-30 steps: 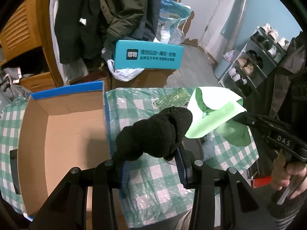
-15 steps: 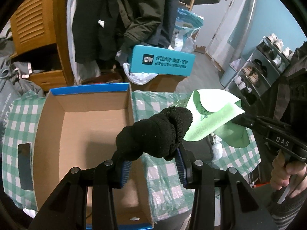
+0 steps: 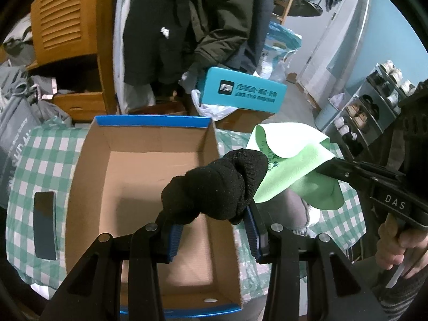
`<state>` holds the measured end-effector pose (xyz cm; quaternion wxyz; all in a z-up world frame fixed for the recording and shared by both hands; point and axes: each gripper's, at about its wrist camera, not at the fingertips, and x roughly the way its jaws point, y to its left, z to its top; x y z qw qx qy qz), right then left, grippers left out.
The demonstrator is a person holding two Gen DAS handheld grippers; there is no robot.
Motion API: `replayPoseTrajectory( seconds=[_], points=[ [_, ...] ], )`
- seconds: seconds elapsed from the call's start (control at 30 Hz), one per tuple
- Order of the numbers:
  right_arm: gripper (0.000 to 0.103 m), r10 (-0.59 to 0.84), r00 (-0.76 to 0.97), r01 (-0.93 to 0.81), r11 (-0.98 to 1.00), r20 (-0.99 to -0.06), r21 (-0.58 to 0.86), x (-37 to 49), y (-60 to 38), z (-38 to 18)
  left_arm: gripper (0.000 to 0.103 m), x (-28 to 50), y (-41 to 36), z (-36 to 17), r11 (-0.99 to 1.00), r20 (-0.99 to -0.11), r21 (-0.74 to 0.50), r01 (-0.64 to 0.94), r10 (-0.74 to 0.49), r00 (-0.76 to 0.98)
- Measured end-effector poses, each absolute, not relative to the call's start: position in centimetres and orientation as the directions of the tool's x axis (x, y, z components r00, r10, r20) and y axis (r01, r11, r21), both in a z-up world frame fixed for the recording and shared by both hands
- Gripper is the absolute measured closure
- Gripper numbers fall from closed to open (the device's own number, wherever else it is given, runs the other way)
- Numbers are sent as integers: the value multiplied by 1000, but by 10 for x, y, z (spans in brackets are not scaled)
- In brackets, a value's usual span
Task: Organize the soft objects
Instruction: 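Carry the black glove and green cloth over the cardboard box with both grippers, then open both grippers to drop the glove and green cloth into the box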
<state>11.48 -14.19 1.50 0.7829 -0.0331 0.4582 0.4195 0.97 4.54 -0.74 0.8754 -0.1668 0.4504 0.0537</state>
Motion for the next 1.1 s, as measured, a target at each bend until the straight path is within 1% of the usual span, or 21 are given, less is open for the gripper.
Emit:
replayPoseTrajectory(
  seconds=[0.4, 0.63, 0.83, 1.0, 1.1],
  points=[
    [99, 633, 172, -736, 592, -755, 329, 99, -92, 15, 61, -8, 78, -7, 923, -802, -243, -298, -19, 597],
    [99, 628, 140, -754, 569, -766, 329, 91, -62, 12, 61, -17, 99, -17, 907, -811, -242, -343, 5, 585],
    [99, 614, 110, -763, 556, -782, 329, 86, -40, 1, 61, -21, 117, -31, 891, -828, -244, -383, 15, 561],
    [99, 593, 80, -768, 549, -801, 330, 84, -24, -12, 61, -22, 123, -43, 882, -839, -262, -392, -7, 544],
    [99, 580, 60, -767, 548, -812, 334, 84, -17, -21, 61, -23, 125, -49, 884, -849, -247, -398, 1, 529]
  ],
)
